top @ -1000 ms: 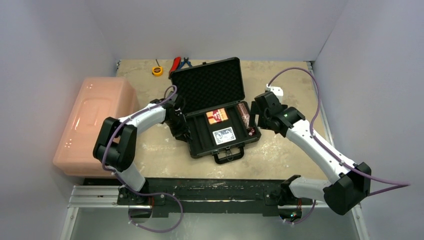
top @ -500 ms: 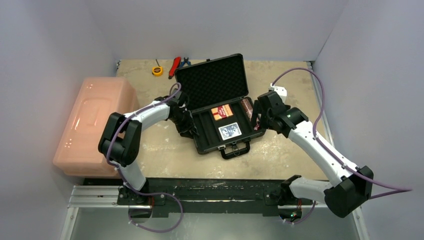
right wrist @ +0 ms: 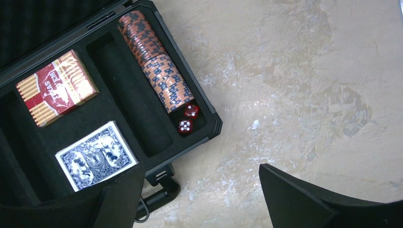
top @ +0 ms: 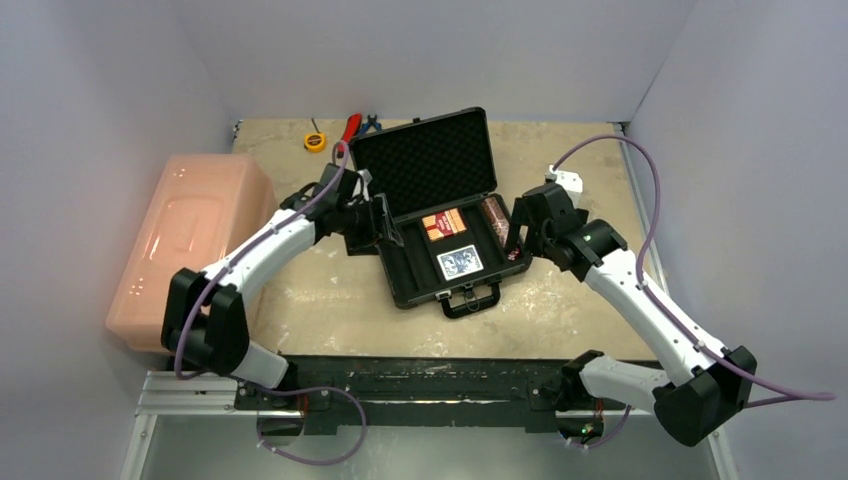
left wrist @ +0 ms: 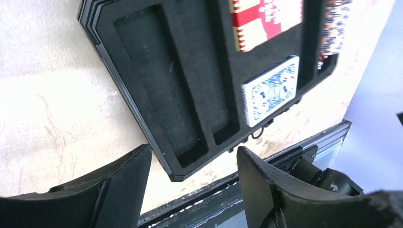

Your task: Pack up texas hold em set

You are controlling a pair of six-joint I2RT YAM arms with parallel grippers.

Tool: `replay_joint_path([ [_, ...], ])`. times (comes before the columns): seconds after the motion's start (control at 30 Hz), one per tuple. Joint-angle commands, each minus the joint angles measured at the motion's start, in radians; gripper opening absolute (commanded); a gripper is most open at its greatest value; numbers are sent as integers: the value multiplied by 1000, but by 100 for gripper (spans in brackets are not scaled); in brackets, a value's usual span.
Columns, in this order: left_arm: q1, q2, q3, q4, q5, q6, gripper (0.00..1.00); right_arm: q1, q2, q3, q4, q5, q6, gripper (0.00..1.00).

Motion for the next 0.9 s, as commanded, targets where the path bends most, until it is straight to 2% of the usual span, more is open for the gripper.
replay_joint_path([
  [0.0, 0, -139, -16, 25, -43, 103, 66, -2, -33, 33, -4, 44, 21, 94],
  [0.27, 1, -334, 41, 14, -193, 223, 65, -3, -51, 37, -1, 44, 22, 94],
  [0.47, 13, -340, 177, 28, -284, 320, 66, -2, -47, 43, -5, 33, 13, 94],
  [0.53, 44, -316, 230, 23, -262, 323, 66, -2, -47, 45, -8, 30, 12, 94],
  [0.7, 180, -227, 354, 14, -75, 262, 65, -2, -54, 45, -11, 28, 10, 94],
  [0.87, 236, -117, 493, -23, -71, 237, 62, -3, -59, 36, -13, 19, 8, 94],
])
